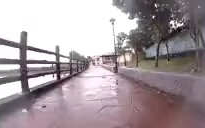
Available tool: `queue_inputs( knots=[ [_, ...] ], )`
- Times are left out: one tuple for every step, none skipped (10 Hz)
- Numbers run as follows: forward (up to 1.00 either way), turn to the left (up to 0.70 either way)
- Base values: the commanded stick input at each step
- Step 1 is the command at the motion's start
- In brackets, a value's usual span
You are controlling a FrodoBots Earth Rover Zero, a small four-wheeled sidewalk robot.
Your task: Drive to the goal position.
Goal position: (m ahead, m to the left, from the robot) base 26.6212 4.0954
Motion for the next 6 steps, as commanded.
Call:
queue_inputs(
  knots=[
    [1.0,-0.01],
    [1.0,-0.01],
    [1.0,-0.01],
    [1.0,0.13],
    [1.0,0.35],
    [1.0,0.23]
  ],
)
